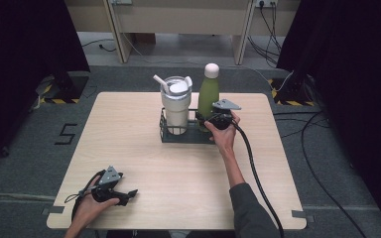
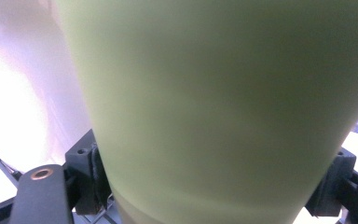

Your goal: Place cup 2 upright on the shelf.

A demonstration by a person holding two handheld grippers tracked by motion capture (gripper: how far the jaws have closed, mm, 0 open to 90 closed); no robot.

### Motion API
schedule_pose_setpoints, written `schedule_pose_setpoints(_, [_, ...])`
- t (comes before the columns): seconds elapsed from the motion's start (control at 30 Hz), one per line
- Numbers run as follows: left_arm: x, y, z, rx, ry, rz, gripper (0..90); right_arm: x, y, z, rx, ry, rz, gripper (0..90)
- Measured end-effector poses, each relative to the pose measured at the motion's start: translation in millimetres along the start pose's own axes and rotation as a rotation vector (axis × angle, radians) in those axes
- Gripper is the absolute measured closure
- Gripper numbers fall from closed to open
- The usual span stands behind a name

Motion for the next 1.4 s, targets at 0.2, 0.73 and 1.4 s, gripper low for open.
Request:
schedule_pose_setpoints(0.2, [0.0,0.0,0.0,0.000,0.000,0.000,10.8,0.7,0.6,-3.2,-0.012,-0.020,-0.004,20.8])
schedule_pose_setpoints(0.73, [0.0,0.0,0.0,0.000,0.000,0.000,10.8,2.9,-3.6,-2.5,-0.043,-0.047,0.012,14.9])
schedule_pose_setpoints(1.4, [0.0,0.1,0.0,0.000,0.000,0.000,10.8,1.7,-34.3,28.5,0.057,-0.003,0.047,14.9])
Point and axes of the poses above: each handheld gripper's, and its own axes: y roughly forward along the jaws, z roughly out of its top, x roughly to its right, the point moved 10 cm from there along y, roughly forward along the jaws, and after that the axes turned 9 degrees about -z, right-handed, at the moved point
